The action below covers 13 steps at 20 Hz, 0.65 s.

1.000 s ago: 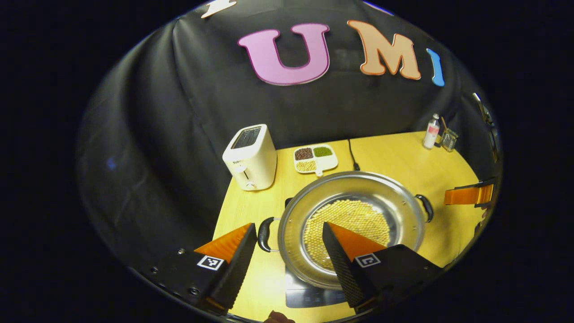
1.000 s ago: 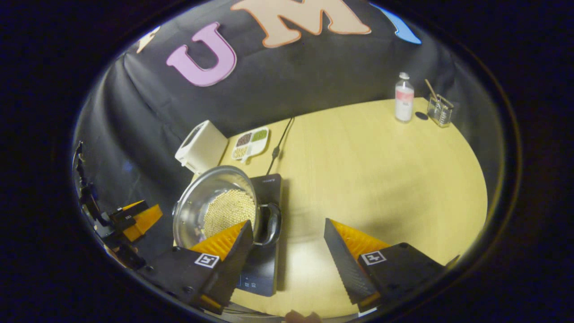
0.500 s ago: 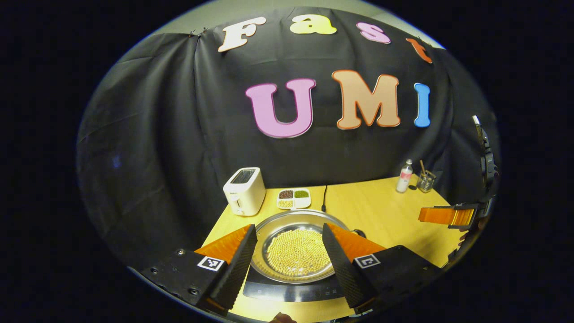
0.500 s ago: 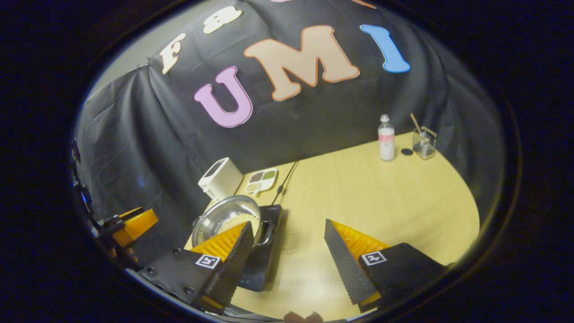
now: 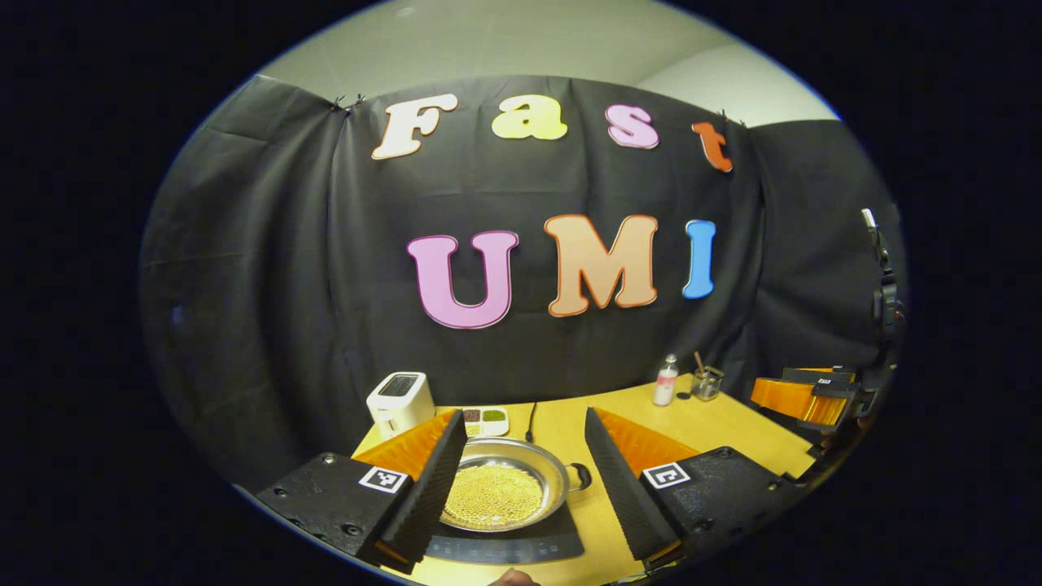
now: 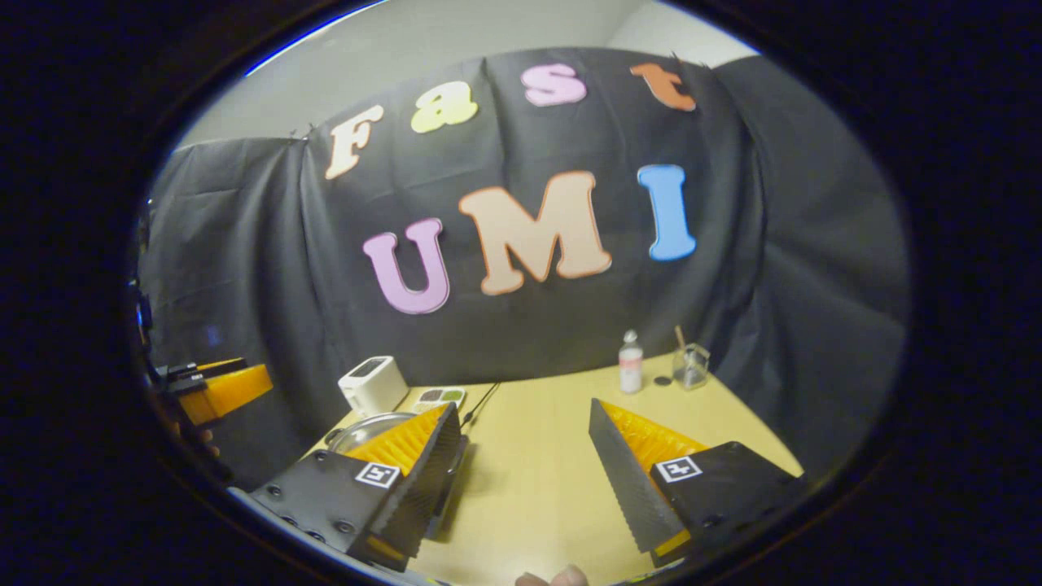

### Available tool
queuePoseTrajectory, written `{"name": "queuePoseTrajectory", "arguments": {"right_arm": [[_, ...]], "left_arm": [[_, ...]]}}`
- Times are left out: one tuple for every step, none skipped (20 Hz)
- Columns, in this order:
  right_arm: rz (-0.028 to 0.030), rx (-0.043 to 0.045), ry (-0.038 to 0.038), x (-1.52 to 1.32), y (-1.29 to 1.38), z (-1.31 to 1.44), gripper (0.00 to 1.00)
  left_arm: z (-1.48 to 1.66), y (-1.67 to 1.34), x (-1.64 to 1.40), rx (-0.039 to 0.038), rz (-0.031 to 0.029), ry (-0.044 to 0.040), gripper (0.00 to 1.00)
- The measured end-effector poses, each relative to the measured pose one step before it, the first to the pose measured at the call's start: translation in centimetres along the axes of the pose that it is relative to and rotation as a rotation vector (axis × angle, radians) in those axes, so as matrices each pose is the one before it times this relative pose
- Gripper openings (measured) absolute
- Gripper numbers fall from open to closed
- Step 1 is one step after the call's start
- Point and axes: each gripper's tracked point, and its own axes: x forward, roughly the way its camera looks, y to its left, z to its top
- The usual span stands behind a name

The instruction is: First push the handle of the pot to place it horizontally, then grasp the pot with both hands and set it on the induction cooktop.

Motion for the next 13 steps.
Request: {"name": "queuePoseTrajectory", "arguments": {"right_arm": [[-0.00147, -0.04983, -0.03223, -1.338, 0.185, 0.916, 0.97], [0.01504, -0.03912, -0.00322, -1.273, 0.462, 0.33, 0.91], [0.0221, -0.01899, -0.00058, -0.98, 0.77, 0.467, 0.92], [0.01312, -0.00651, -0.00947, -0.588, 0.474, 1.002, 0.92], [-0.00555, 0.00409, -0.0353, -0.41, -0.011, 1.339, 0.93], [-0.004, 0.01491, -0.04088, -0.233, -0.112, 1.603, 0.94], [0.00169, 0.02356, -0.025, 0.037, -0.141, 1.143, 1.0], [0.00149, 0.01566, 0.00413, 0.028, -0.283, 0.205, 0.95], [-0.00696, -0.00082, 0.0084, -0.311, -0.819, -0.244, 0.95], [-0.01354, -0.01725, -0.00204, -0.331, -1.338, 0.555, 0.94], [-0.01716, -0.02481, -0.02943, -0.543, -1.432, 1.061, 0.95], [-0.01376, -0.00835, -0.02938, -0.323, -1.225, 1.077, 0.94], [-0.00797, 0.03153, -0.00253, -0.412, -0.785, 0.338, 0.94]], "left_arm": [[1.158, 0.308, -1.181, 0.01231, 0.01612, -0.02785, 0.92], [0.638, 0.239, -1.263, 0.0189, 0.01728, -0.01249, 0.89], [0.615, -0.306, -1.191, 0.01217, 0.00233, -0.02078, 0.89], [0.763, -0.713, -1.073, 0.00244, -0.00479, -0.01954, 0.89], [0.57, -0.579, -0.836, -0.00387, -0.0005, -0.01325, 0.91], [0.407, -0.523, -0.643, -0.00749, 0.00003, -0.00703, 0.89], [0.295, -0.331, -0.444, -0.00207, 0.00271, -0.0045, 0.89], [0.404, -0.292, -0.337, 0.00268, 0.01109, -0.00612, 0.9], [0.485, -0.339, 0.004, -0.0016, 0.00933, -0.00484, 0.9], [0.422, -0.858, -0.165, -0.0142, -0.00926, -0.01191, 0.9], [0.584, -1.336, 0.026, -0.01169, -0.02225, -0.01279, 0.92], [0.278, -0.86, 0.076, -0.00762, -0.01275, -0.00587, 0.92], [-0.092, -0.453, -0.11, -0.0051, -0.00671, 0.0046, 0.96]]}}
